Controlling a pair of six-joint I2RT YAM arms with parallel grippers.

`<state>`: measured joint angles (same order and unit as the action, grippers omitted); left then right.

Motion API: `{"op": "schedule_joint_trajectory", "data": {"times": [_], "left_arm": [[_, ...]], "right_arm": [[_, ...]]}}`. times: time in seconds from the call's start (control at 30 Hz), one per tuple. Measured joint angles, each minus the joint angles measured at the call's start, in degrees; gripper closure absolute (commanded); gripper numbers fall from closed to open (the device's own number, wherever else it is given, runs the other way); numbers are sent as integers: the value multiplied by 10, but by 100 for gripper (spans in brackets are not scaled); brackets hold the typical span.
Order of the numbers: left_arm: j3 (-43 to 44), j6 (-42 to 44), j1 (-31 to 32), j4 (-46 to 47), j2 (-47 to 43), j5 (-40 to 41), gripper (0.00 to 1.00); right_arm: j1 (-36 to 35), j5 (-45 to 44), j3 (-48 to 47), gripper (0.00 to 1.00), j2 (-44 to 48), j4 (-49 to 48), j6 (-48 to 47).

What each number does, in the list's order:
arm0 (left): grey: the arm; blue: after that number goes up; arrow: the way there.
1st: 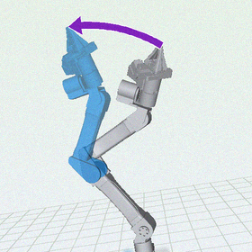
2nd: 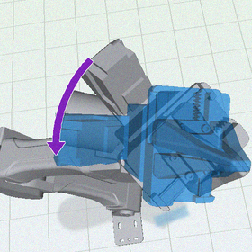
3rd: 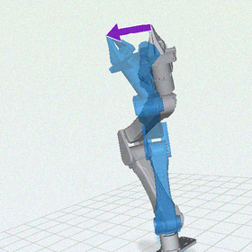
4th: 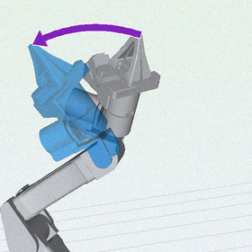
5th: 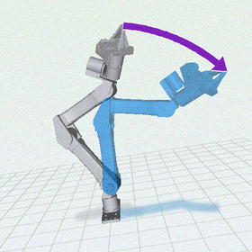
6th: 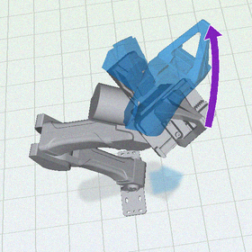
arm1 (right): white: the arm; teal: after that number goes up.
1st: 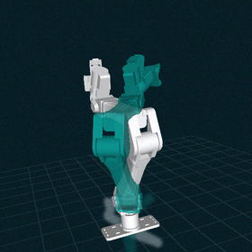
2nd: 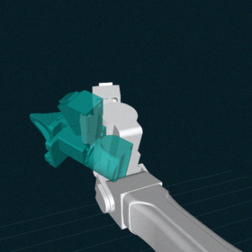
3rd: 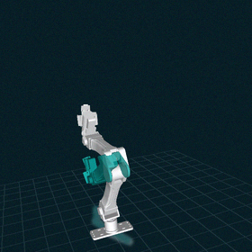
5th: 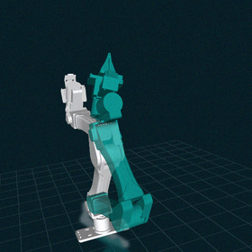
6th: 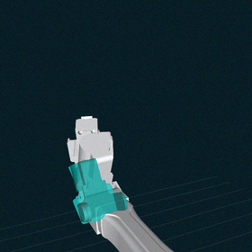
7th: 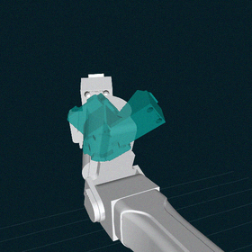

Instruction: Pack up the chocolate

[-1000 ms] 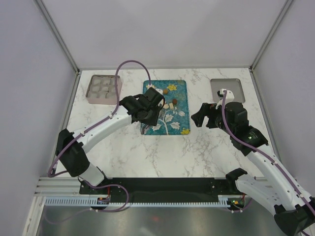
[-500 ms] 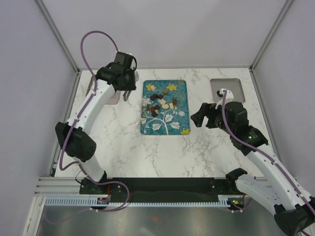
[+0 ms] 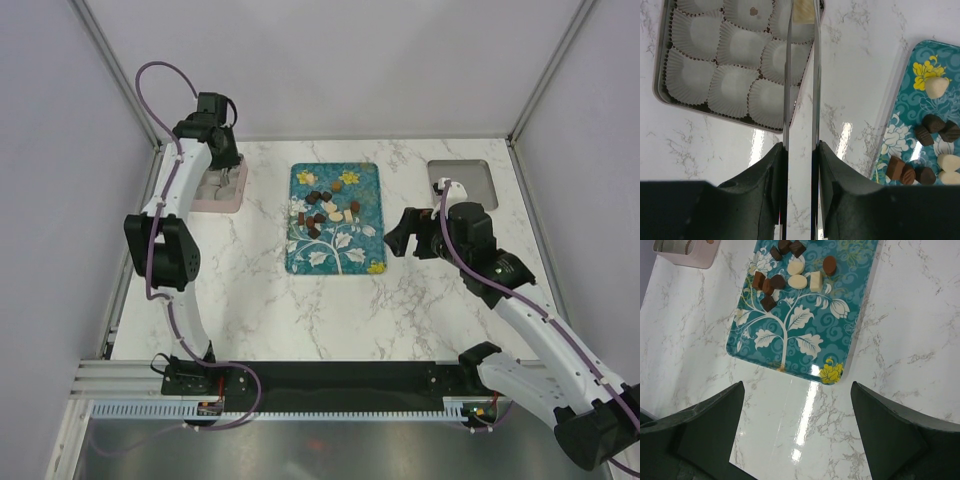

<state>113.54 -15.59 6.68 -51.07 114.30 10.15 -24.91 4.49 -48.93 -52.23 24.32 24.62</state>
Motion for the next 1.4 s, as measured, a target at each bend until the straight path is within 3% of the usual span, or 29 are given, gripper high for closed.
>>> {"op": "schedule_joint_trajectory", "data": {"times": [0.5, 1.17, 1.4], "left_arm": [[21, 19, -16, 10, 63, -3, 66], [22, 39, -21, 19, 73, -3, 47], [18, 47, -21, 18, 58, -3, 47]], "right_arm": [[0, -8, 0, 4, -21, -8, -7], [0, -20, -4, 4, -20, -8, -15], [0, -19, -19, 4, -9, -7, -15]]}}
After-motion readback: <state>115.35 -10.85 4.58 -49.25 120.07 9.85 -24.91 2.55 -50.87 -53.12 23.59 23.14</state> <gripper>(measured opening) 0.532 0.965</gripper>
